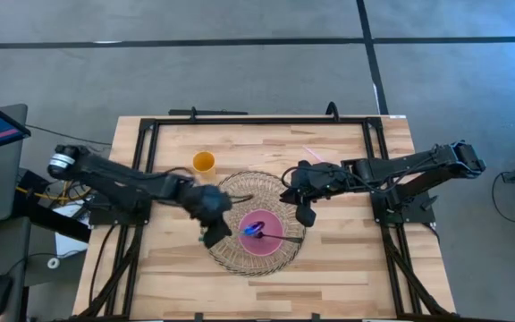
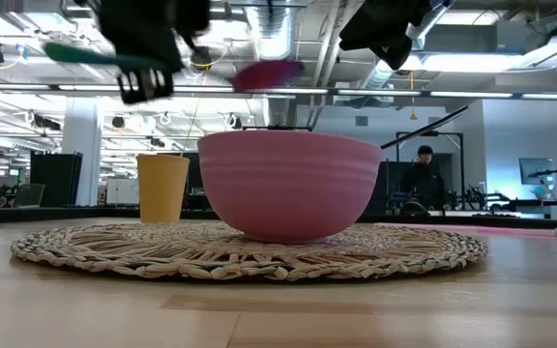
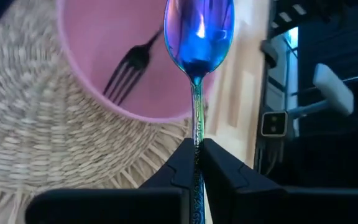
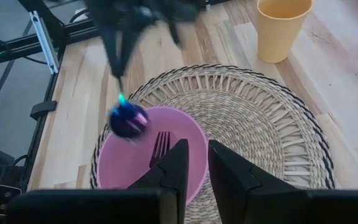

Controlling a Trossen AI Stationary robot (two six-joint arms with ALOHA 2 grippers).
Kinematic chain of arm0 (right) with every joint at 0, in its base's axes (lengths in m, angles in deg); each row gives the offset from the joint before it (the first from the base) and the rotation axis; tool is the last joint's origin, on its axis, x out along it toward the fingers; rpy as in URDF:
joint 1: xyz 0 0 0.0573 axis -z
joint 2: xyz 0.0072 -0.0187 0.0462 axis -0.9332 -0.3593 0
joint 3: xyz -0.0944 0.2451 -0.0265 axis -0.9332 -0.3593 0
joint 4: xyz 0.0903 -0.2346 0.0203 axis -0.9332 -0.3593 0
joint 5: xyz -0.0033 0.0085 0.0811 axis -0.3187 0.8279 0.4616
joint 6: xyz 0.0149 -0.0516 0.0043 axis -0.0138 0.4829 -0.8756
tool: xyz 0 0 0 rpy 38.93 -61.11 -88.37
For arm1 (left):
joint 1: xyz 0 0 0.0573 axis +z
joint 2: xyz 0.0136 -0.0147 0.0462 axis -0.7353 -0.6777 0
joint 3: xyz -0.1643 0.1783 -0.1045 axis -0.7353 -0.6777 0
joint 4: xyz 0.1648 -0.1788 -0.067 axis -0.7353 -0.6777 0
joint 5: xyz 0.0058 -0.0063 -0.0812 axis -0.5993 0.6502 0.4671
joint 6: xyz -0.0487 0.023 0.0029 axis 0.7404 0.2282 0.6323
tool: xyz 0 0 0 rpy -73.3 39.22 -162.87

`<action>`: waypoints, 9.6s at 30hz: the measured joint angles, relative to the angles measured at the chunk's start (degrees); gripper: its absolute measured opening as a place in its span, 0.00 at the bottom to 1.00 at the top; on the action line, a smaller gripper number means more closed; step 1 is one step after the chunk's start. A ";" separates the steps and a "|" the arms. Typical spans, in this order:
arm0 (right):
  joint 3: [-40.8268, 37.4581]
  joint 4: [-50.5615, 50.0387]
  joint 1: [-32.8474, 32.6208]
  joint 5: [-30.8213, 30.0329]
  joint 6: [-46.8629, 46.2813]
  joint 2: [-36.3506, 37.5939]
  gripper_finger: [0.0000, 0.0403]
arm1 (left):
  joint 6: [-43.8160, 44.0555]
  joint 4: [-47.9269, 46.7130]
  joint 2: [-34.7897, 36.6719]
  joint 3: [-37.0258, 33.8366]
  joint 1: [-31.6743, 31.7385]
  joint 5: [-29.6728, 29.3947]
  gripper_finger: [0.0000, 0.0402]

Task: Pick & Place Utensil
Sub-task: Put the blue spoon into the pink bowl on the brown mat, then put the yellow cup on the top left of the pink bowl on the brown mat, then put the pink straw into the yellow cup on the brown mat

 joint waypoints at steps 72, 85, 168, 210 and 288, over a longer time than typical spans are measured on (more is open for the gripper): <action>0.11 -4.13 1.82 6.61 3.02 -0.88 0.14 | 1.44 0.74 -0.52 10.05 15.31 12.45 0.19; 0.11 -7.49 7.69 6.05 3.00 -2.82 0.14 | -18.26 -22.73 10.81 9.42 21.70 -9.75 0.19; 0.09 -7.02 8.47 6.25 2.38 -5.79 0.14 | -23.06 -29.41 -7.49 10.78 2.35 -29.77 0.05; 0.09 -15.78 13.67 -5.38 1.25 -5.76 0.33 | -23.10 -20.63 12.01 10.87 2.47 -31.99 0.29; -8.23 10.86 4.31 -0.51 10.54 11.94 0.02 | -23.28 -19.05 11.25 10.78 1.86 -28.78 0.29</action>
